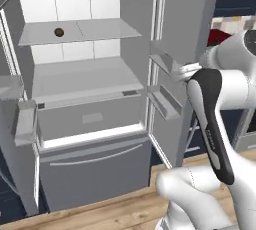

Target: Open the fridge, remove the kiwi, onion, and fish, and place them on any counter.

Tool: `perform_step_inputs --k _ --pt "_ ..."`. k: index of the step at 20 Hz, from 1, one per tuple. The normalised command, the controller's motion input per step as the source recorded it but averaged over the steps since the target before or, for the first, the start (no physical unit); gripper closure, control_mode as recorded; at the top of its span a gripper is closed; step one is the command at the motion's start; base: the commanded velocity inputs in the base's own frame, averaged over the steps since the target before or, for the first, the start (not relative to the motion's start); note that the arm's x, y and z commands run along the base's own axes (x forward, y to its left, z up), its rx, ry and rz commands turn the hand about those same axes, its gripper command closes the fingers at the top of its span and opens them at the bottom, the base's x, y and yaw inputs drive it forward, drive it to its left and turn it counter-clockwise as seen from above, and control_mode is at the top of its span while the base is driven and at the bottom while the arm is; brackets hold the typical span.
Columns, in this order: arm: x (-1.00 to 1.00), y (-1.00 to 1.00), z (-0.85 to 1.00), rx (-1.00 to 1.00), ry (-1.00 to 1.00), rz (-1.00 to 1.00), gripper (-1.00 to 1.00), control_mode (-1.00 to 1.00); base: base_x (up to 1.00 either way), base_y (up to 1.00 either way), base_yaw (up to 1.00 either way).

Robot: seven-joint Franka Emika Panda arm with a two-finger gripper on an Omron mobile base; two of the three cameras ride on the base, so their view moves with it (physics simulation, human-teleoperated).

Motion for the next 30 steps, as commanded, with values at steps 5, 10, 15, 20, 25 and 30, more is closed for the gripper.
perform_step_inputs --k 5,10,15,20,25,30 --pt "0.0 0.0 0.0 0.0 0.0 0.0 1.0 1.0 -0.07 -1.0 -0.04" --pt "0.0 0.0 0.0 0.0 0.0 0.0 1.0 1.0 0.13 -1.0 0.0" --pt "0.0 0.0 0.0 0.0 0.0 0.0 1.0 1.0 0.78 -0.97 0.0" --pt "0.0 0.0 0.0 0.0 0.0 0.0 1.0 1.0 1.0 -0.49 0.0" --pt "0.0 0.0 0.0 0.0 0.0 0.0 1.0 1.0 1.0 -0.07 0.01" --pt "0.0 0.0 0.0 0.0 0.0 0.0 1.0 1.0 0.78 0.02 0.07"
